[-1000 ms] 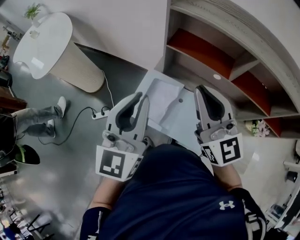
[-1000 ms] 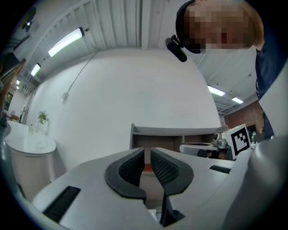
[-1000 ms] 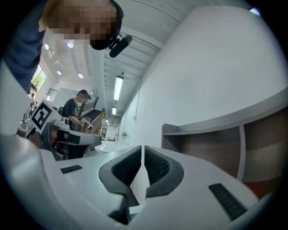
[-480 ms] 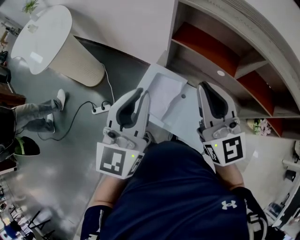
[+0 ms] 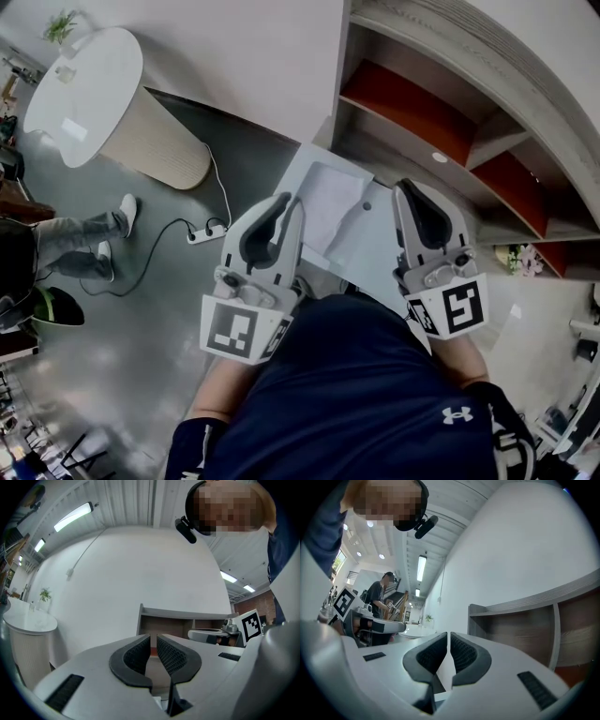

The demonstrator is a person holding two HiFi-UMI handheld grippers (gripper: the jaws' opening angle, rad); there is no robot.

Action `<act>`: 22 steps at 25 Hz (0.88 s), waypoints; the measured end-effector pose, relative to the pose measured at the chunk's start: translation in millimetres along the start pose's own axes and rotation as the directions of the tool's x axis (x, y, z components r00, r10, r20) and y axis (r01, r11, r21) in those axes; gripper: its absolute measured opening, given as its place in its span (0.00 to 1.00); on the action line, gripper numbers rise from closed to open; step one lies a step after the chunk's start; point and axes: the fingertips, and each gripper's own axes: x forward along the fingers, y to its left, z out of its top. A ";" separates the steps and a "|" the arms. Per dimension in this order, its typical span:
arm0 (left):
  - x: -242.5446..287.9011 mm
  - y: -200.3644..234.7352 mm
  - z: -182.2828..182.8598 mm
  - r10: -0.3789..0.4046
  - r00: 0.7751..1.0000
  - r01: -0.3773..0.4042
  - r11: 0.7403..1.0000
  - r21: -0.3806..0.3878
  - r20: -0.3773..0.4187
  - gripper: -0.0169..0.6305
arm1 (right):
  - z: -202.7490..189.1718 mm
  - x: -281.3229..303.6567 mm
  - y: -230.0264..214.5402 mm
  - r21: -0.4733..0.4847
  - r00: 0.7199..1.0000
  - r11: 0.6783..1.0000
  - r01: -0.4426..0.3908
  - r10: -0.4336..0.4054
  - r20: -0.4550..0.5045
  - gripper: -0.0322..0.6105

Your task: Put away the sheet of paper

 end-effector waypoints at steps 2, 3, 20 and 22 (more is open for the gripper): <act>0.5 0.2 -1.8 -0.003 1.000 0.003 1.000 0.009 0.000 0.11 | -1.4 0.0 -0.2 0.004 1.000 1.000 -0.002 0.002 -0.002 0.09; 0.6 0.1 -2.6 -0.003 1.000 0.003 1.000 0.009 -0.001 0.11 | -2.4 0.0 -0.5 0.005 1.000 1.000 -0.003 0.003 -0.004 0.09; 2.1 -4.6 -2.4 -0.001 1.000 0.001 1.000 -0.012 -0.020 0.11 | -5.9 0.7 0.5 0.047 0.999 0.998 -0.036 0.036 -0.014 0.09; 2.0 -5.3 -2.5 -0.005 1.000 0.005 1.000 -0.001 -0.021 0.11 | -6.4 -0.1 0.8 0.054 0.999 0.998 -0.041 0.042 -0.015 0.09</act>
